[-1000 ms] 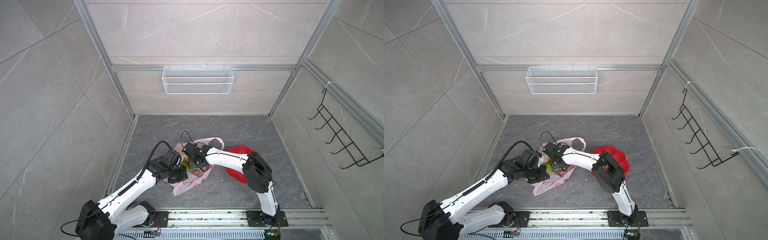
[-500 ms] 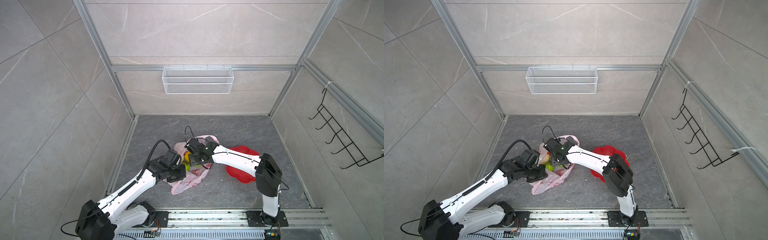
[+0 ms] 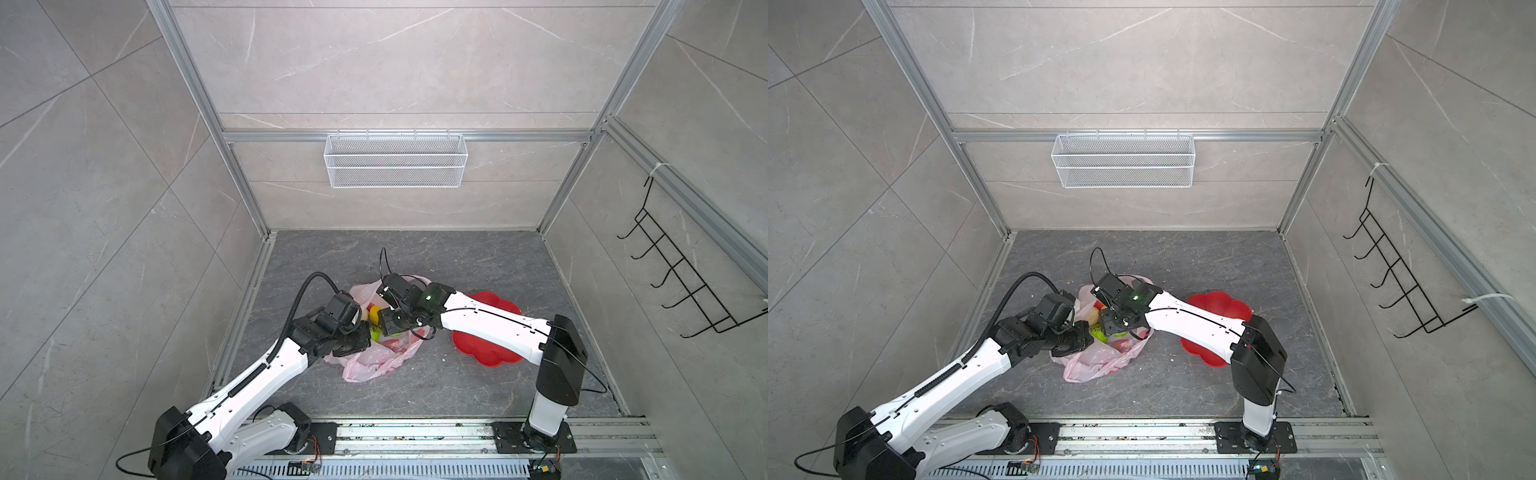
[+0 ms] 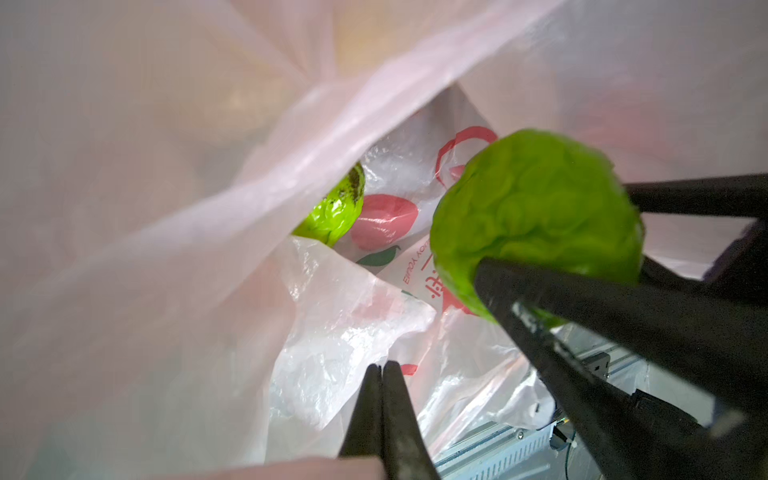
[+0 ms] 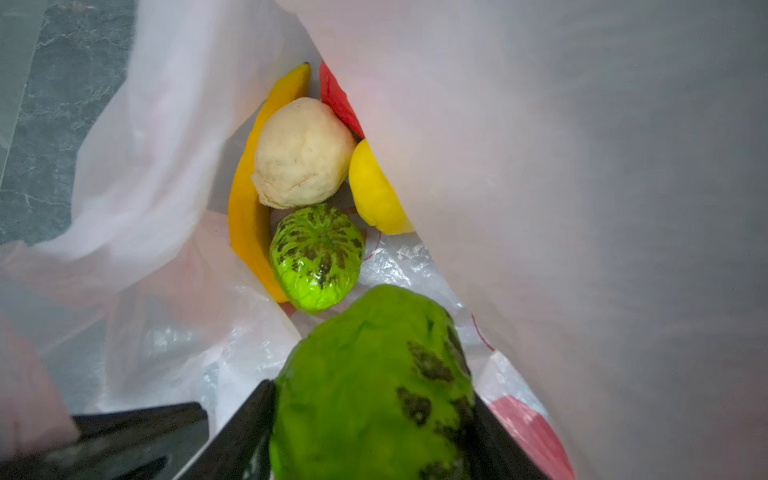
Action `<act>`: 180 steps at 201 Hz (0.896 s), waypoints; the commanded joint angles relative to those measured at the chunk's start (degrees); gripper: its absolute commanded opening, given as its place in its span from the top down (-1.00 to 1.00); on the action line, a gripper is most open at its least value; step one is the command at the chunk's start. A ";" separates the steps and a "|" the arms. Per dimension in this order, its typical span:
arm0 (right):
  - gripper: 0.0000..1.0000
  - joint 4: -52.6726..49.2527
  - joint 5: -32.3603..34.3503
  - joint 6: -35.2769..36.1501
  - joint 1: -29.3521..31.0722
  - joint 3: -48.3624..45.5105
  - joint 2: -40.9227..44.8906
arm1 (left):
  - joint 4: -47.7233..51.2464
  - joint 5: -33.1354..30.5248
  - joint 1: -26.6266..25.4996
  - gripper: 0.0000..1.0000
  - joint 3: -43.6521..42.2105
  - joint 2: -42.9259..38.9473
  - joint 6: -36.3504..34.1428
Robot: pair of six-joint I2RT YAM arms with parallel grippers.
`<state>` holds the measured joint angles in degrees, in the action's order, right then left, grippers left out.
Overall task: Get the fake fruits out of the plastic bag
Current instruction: 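Close the right gripper on the smooth green fruit inside the bag, then lift the green fruit out of the bag and carry it over the red plate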
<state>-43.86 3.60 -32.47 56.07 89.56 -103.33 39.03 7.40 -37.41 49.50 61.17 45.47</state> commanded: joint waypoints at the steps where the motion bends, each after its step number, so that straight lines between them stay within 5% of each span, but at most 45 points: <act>1: 0.31 -2.95 -1.45 2.09 0.36 -0.86 2.75 | 0.53 -2.41 -0.24 1.00 3.61 -0.19 -0.01; 52: 0.33 -4.47 -1.40 2.44 0.41 -0.08 7.49 | 0.59 -2.74 -0.30 1.00 4.05 0.25 -0.21; 108: 0.34 -10.16 -0.12 5.20 -0.30 10.68 10.45 | 0.18 -2.57 -0.25 1.00 3.71 0.82 -0.51; 180: 0.39 -13.35 5.44 7.54 -8.92 16.05 17.83 | -0.11 -2.11 -0.25 1.00 3.21 0.55 -0.66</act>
<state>-53.54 4.80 -27.03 50.43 104.18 -88.62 38.96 5.54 -37.41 52.40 62.19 45.43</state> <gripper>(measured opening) 0.615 0.048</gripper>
